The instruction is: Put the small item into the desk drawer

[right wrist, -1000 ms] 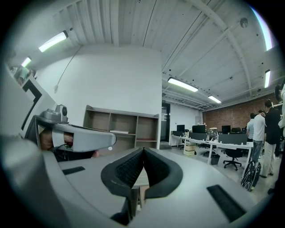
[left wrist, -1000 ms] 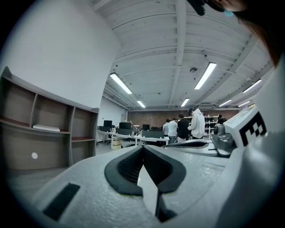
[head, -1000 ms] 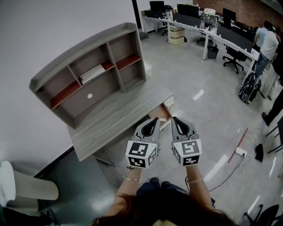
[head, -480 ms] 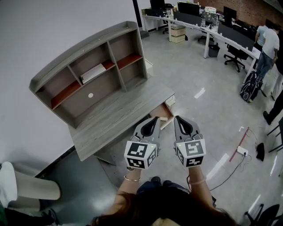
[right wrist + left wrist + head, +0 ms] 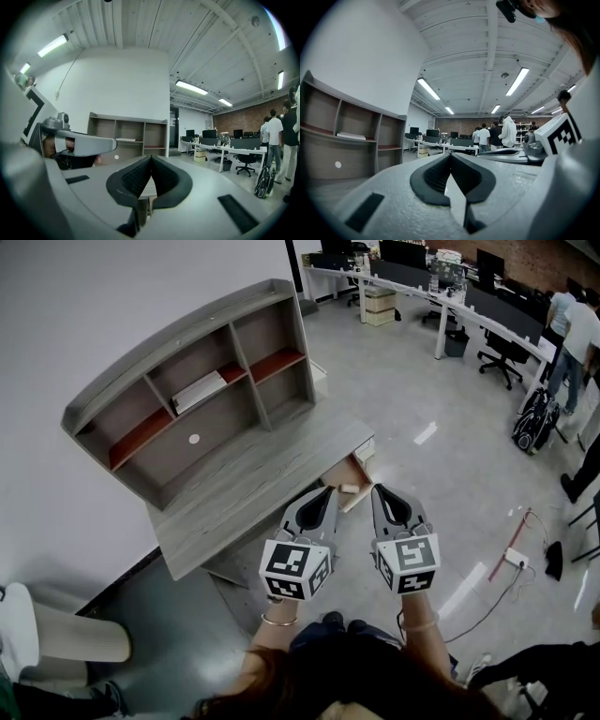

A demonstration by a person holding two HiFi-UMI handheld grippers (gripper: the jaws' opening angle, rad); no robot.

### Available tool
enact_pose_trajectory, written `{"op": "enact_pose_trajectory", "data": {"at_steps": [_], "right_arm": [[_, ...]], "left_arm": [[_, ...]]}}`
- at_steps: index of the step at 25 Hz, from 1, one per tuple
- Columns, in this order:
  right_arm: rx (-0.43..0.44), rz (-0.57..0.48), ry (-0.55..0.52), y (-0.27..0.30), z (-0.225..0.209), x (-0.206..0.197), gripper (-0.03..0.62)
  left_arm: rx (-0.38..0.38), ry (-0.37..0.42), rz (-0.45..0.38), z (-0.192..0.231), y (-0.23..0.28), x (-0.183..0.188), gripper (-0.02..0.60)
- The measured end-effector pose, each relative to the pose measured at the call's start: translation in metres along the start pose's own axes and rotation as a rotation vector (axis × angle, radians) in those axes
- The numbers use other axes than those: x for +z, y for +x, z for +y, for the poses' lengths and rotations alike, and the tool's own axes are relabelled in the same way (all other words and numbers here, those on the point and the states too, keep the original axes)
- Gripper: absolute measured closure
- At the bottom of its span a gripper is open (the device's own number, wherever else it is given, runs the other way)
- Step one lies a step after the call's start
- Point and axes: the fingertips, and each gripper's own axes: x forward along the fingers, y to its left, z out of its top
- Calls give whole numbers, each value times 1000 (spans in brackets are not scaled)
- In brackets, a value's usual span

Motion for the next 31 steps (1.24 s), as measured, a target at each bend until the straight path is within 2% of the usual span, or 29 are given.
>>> {"op": "enact_pose_trajectory", "data": {"at_steps": [31], "right_arm": [[-7, 16, 20, 24, 1, -6, 592]], "left_arm": [[-24, -28, 1, 15, 14, -5, 566]]}}
